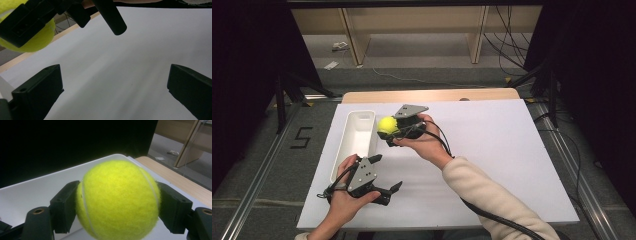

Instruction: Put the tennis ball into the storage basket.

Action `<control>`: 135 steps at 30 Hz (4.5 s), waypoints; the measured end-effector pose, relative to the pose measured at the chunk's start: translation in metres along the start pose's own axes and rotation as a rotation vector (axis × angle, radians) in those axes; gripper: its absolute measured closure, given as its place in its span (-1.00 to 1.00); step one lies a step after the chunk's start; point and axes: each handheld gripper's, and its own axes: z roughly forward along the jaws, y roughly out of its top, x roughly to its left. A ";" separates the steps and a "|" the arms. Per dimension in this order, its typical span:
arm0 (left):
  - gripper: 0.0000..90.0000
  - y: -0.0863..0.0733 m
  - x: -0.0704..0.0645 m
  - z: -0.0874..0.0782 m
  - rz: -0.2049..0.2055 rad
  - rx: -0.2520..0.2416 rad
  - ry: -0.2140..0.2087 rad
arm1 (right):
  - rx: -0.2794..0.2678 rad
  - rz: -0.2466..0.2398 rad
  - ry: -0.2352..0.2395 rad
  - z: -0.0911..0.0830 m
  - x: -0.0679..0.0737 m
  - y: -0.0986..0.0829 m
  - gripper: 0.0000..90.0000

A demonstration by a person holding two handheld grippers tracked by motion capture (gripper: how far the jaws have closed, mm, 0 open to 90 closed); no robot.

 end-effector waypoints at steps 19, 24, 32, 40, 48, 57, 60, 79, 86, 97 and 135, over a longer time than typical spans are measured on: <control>-1.00 0.000 -0.001 0.001 0.006 0.004 -0.005 | 0.015 -0.009 0.007 0.007 0.003 0.003 -0.42; -1.00 0.000 -0.001 0.001 0.003 0.007 -0.006 | 0.018 -0.017 0.012 0.009 0.004 0.004 -0.42; -1.00 0.000 -0.001 0.001 0.003 0.006 -0.006 | 0.019 -0.019 0.018 0.013 0.006 0.007 -0.42; -1.00 0.000 -0.001 0.001 0.002 0.009 -0.005 | 0.020 -0.024 0.026 0.016 0.008 0.011 -0.42; -1.00 0.000 -0.001 0.001 0.003 0.008 -0.006 | 0.019 -0.021 0.028 0.019 0.008 0.011 -0.42; -1.00 0.000 -0.001 0.001 0.003 0.007 -0.008 | 0.021 -0.024 0.034 0.022 0.009 0.013 -0.42; -1.00 0.000 -0.001 0.001 0.003 0.008 -0.007 | 0.022 -0.025 0.036 0.023 0.010 0.014 -0.42; -1.00 0.000 -0.001 0.000 0.003 0.007 -0.008 | 0.030 -0.038 0.050 0.034 0.016 0.018 -0.42; -1.00 0.000 -0.001 0.001 0.003 0.007 -0.009 | 0.032 -0.038 0.049 0.038 0.016 0.020 -0.42; -1.00 0.000 -0.001 0.000 0.005 0.008 -0.010 | 0.039 -0.040 0.057 0.045 0.018 0.023 -0.42; -1.00 0.000 -0.002 0.001 0.009 0.006 -0.012 | 0.058 -0.062 0.074 0.066 0.023 0.037 -0.42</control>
